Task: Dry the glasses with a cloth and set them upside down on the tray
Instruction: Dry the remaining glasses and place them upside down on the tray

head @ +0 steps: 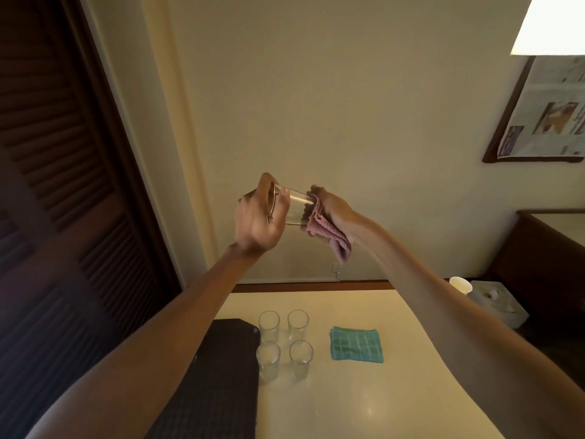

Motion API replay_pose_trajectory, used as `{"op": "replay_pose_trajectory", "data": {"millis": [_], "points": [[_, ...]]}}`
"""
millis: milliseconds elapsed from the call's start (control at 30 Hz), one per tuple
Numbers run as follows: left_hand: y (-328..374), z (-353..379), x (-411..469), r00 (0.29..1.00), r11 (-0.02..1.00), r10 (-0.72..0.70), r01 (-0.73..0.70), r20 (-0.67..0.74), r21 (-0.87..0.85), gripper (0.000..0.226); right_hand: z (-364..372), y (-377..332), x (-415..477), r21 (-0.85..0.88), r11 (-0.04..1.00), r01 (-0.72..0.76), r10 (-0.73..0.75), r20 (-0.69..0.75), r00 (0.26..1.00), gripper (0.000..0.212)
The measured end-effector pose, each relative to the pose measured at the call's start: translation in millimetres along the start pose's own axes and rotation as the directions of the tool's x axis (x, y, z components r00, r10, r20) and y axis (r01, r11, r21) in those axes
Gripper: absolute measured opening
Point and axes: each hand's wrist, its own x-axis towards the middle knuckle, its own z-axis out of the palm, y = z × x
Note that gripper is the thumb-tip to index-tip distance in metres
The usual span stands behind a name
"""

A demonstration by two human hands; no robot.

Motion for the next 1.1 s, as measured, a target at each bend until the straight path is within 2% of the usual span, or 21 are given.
{"op": "replay_pose_trajectory", "data": {"millis": [67, 100, 133, 167, 200, 233, 267, 300, 333, 367, 433, 467, 533, 600, 700, 800, 933, 1033, 1100], "points": [[5.7, 7.7, -3.5, 0.984, 0.984, -0.174, 0.175, 0.032, -0.025, 0.048, 1.4, 10.4, -1.2, -0.127, 0.986, 0.103, -0.119, -0.128, 0.985, 0.078], [10.2, 11.5, -2.5, 0.938, 0.938, -0.339, 0.343, 0.077, -0.056, 0.052, 1.6, 14.4, -3.2, -0.266, 0.949, 0.171, -0.222, -0.174, 0.959, 0.074], [16.1, 15.8, 0.2, 0.845, 0.844, -0.513, 0.528, 0.149, -0.094, 0.057, -0.5, 18.2, -6.7, -0.382, 0.891, 0.245, -0.34, -0.206, 0.918, 0.061], [20.4, 19.1, 3.5, 0.721, 0.715, -0.651, 0.687, 0.237, -0.128, 0.06, -1.9, 20.7, -8.1, -0.405, 0.864, 0.301, -0.415, -0.23, 0.88, 0.045], [23.3, 21.1, 6.6, 0.601, 0.589, -0.732, 0.795, 0.321, -0.145, 0.061, -2.8, 21.4, -13.0, -0.437, 0.84, 0.321, -0.451, -0.232, 0.862, 0.033], [27.6, 24.2, 7.8, 0.529, 0.516, -0.763, 0.844, 0.371, -0.143, 0.06, -8.3, 23.8, -14.6, -0.483, 0.811, 0.329, -0.482, -0.235, 0.844, 0.028], [29.8, 24.8, 8.8, 0.502, 0.489, -0.774, 0.861, 0.385, -0.139, 0.059, -9.5, 23.3, -18.9, -0.525, 0.781, 0.339, -0.513, -0.23, 0.827, 0.026], [31.2, 25.9, 7.7, 0.517, 0.504, -0.774, 0.852, 0.366, -0.139, 0.06, -12.5, 26.2, -18.7, -0.546, 0.769, 0.333, -0.516, -0.223, 0.827, 0.027], [31.9, 27.7, 4.6, 0.567, 0.554, -0.76, 0.821, 0.317, -0.139, 0.061, -18.0, 30.5, -15.7, -0.576, 0.761, 0.3, -0.496, -0.217, 0.841, 0.033], [32.2, 29.3, -1.0, 0.652, 0.644, -0.717, 0.755, 0.246, -0.125, 0.062, -22.7, 32.9, -11.6, -0.483, 0.84, 0.246, -0.389, -0.22, 0.895, 0.044], [34.0, 31.3, -16.9, 0.861, 0.861, -0.496, 0.504, 0.111, -0.072, 0.057, -28.2, 38.1, -10.9, -0.254, 0.958, 0.134, -0.162, -0.094, 0.982, 0.073], [34.3, 31.7, -24.8, 0.935, 0.936, -0.347, 0.351, 0.079, -0.043, 0.051, -32.3, 43.4, -8.4, -0.118, 0.991, 0.068, -0.073, -0.041, 0.996, 0.075], [32.4, 30.0, -35.8, 0.992, 0.996, -0.084, 0.081, 0.094, 0.027, 0.045, -38.2, 55.9, -4.7, 0.031, 0.999, -0.034, 0.034, 0.001, 0.999, 0.061], [31.8, 31.8, -45.0, 0.984, 0.988, 0.068, -0.089, 0.164, 0.126, 0.043, -39.3, 69.3, -14.9, 0.058, 0.993, -0.105, 0.102, 0.046, 0.994, 0.056], [38.9, 38.2, -55.2, 0.965, 0.949, 0.085, -0.155, 0.248, 0.276, 0.042, -39.2, 87.0, -26.2, 0.144, 0.978, -0.15, 0.141, 0.069, 0.988, 0.06], [45.9, 46.0, -65.5, 0.948, 0.923, -0.031, -0.095, 0.317, 0.374, 0.044, -38.3, 104.9, -24.2, 0.165, 0.976, -0.144, 0.14, 0.032, 0.99, 0.061], [46.8, 50.4, -78.1, 0.898, 0.9, -0.224, 0.04, 0.38, 0.435, 0.044, -45.7, 135.8, -20.1, 0.105, 0.983, -0.151, 0.16, -0.082, 0.984, 0.066], [52.0, 50.5, -93.3, 0.829, 0.876, -0.372, 0.164, 0.418, 0.454, 0.048, -54.9, 161.3, -24.0, 0.059, 0.983, -0.171, 0.179, -0.169, 0.969, 0.06], [56.7, 52.7, -108.3, 0.794, 0.86, -0.434, 0.225, 0.426, 0.458, 0.046, -61.4, 176.3, -30.0, 0.14, 0.972, -0.189, 0.213, -0.185, 0.959, 0.05]]}}
